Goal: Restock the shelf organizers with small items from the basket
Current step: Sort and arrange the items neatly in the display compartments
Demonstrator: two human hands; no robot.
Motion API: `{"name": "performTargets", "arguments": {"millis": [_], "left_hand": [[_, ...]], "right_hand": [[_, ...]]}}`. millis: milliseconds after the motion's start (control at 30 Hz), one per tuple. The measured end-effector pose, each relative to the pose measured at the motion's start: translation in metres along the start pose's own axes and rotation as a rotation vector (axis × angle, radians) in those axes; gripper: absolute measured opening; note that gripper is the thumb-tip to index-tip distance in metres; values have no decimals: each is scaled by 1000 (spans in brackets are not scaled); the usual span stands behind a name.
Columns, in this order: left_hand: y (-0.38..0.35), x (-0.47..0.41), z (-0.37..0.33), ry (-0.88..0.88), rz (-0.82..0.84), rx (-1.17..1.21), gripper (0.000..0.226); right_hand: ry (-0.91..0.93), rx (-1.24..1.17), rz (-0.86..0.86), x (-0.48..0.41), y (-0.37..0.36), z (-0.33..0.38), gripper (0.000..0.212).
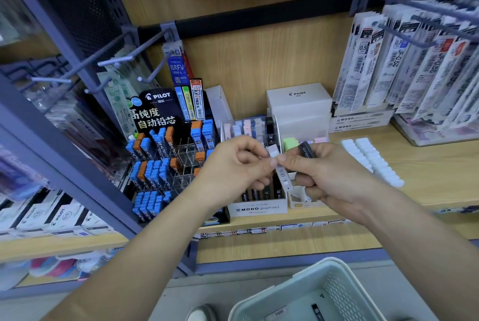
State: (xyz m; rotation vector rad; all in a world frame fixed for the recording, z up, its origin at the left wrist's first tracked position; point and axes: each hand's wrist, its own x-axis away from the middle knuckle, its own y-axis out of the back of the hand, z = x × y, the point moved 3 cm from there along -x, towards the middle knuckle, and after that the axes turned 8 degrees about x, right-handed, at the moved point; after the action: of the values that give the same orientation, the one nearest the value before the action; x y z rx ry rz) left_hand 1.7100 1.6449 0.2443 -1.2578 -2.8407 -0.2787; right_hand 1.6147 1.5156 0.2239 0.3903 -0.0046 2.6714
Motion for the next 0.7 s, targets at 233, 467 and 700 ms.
{"name": "performTargets", "arguments": {"millis": [233, 467, 700], "left_hand": [[18, -2, -15, -87, 36, 34, 21], [71, -10, -29, -284, -422, -337, 15], [59, -25, -1, -343, -346, -864, 21]], "right_hand": [[42, 45, 138, 1, -16, 3, 15], [-81, -214, -54, 0, 2, 12, 17], [-136, -224, -36, 0, 9, 7, 29]]}}
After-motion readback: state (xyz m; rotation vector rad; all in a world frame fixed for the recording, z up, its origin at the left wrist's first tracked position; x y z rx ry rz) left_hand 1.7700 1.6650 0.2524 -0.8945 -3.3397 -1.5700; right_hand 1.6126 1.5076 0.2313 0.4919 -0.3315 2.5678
